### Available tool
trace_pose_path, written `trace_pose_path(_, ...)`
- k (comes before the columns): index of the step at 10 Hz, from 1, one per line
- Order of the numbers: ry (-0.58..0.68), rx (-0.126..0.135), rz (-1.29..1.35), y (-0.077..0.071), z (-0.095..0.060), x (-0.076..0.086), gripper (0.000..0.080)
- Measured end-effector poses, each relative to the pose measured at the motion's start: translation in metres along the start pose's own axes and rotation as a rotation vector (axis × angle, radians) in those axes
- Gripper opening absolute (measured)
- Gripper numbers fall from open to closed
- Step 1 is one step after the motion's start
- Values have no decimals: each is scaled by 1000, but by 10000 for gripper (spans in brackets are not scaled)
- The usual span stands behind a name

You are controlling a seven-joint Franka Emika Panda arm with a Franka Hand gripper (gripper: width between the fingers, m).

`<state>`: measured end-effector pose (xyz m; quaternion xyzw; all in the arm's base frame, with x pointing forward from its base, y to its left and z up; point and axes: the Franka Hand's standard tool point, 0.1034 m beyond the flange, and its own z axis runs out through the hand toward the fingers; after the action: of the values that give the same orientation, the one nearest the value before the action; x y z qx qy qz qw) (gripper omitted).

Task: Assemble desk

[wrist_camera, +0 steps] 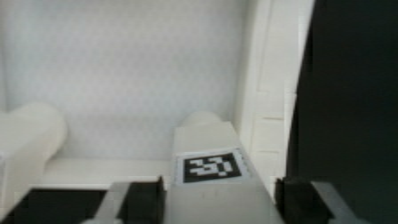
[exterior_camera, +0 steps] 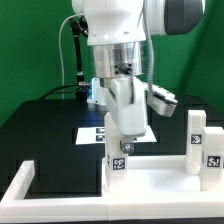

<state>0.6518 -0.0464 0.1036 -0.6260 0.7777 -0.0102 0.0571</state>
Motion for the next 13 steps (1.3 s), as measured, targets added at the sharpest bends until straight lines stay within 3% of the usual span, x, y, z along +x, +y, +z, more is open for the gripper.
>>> trace_pose_path(7,10,5,220,0,0,1,303)
trace_pose_path(8,9,5,211,0,0,1,375)
trace_pose_path(9,7,9,200,-1,-2,-2,375)
trace_pose_path(10,-4,23,174,-3,-14,-9,555)
trace_pose_path(11,-20,41,153,-6,-30,-16,555)
trace_pose_path(12,-38,62,145,-8,-49,-23,630)
trace_pose_path(13,-56,85,139,-12,-68,-30,644)
